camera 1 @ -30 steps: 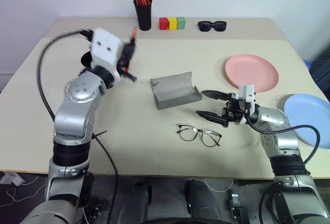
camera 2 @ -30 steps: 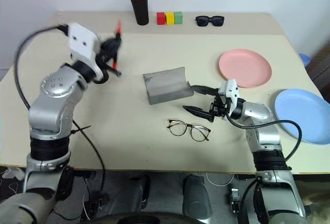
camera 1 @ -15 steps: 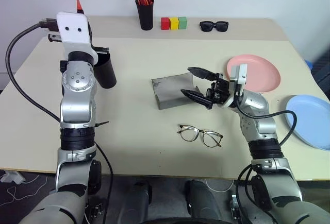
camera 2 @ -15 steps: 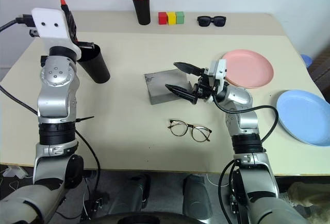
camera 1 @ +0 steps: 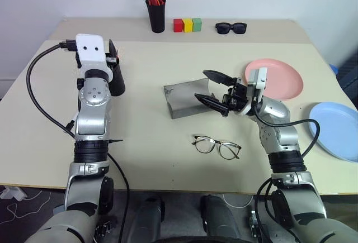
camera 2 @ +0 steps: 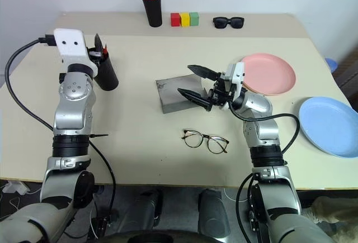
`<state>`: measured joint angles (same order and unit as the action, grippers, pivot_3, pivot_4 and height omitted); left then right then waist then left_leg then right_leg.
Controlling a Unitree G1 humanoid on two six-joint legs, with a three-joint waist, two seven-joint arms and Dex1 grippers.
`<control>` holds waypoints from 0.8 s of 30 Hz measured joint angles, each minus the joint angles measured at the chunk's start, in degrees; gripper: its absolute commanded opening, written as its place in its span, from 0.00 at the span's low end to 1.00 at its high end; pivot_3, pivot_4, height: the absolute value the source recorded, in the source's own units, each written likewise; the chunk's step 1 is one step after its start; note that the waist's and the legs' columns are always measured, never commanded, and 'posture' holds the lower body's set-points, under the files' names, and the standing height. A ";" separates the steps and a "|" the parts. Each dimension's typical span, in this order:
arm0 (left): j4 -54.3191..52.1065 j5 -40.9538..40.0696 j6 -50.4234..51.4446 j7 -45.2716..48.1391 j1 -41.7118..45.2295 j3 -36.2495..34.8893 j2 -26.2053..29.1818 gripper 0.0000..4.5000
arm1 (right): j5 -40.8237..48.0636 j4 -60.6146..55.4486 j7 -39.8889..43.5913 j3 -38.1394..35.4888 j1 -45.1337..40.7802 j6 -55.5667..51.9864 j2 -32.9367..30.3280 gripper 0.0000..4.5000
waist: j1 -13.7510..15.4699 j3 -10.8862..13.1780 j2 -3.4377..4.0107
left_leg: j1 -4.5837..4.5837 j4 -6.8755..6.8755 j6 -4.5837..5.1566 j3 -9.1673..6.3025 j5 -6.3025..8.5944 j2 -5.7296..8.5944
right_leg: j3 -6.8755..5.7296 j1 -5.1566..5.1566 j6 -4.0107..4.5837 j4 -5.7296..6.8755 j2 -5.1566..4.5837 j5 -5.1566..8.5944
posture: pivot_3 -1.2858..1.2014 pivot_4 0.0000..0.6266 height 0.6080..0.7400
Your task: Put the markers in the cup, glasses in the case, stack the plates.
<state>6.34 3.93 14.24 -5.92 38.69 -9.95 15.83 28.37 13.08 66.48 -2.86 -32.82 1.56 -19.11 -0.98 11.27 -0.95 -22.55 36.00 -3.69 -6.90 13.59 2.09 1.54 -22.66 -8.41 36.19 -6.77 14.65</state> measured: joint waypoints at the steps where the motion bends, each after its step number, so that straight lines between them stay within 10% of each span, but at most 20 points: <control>1: -0.80 -0.58 0.01 0.36 -0.18 -0.05 -0.26 0.72 | -0.02 -0.23 -0.20 0.00 0.01 -0.06 -0.03 0.84 | 0.00 0.00 0.00 | 0.00 0.00 0.00 0.00 0.00 0.00 | 0.00 0.00 0.00 0.00 0.00 0.00 | 0.52 0.24 1.00; 14: -19.07 -14.76 34.88 -2.84 -2.49 -22.99 5.90 0.72 | 2.39 -11.08 8.16 6.04 8.00 -12.92 -6.91 0.84 | -1.41 -0.01 -0.02 | 0.04 0.01 0.01 -0.03 0.00 -0.01 | 0.00 0.02 -0.01 0.06 0.01 0.01 | 0.52 0.24 1.00; 18: -23.80 -16.81 49.20 -1.93 -8.52 -27.95 8.05 0.99 | 2.26 -10.43 10.06 6.34 7.82 -12.31 -6.82 0.84 | -1.53 -0.01 -0.04 | 0.04 0.00 0.01 -0.06 0.00 -0.02 | -0.02 0.01 0.00 0.08 0.03 0.01 | 0.52 0.24 1.00; 24: -26.31 -19.10 64.55 3.35 -12.35 -28.78 13.86 0.99 | 1.14 -5.43 12.98 6.88 7.54 -8.21 -6.00 0.84 | -1.32 -0.01 -0.12 | 0.05 0.00 -0.02 -0.08 0.00 -0.02 | -0.04 0.04 0.01 0.08 0.03 0.01 | 0.52 0.24 1.00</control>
<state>-19.96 -15.17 78.79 -2.57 26.33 -38.73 29.69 29.51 7.64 79.46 4.02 -25.28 -6.65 -25.11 -2.30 11.26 -1.07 -22.50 35.99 -3.71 -6.98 13.58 2.07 1.50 -22.62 -8.40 36.26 -6.74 14.66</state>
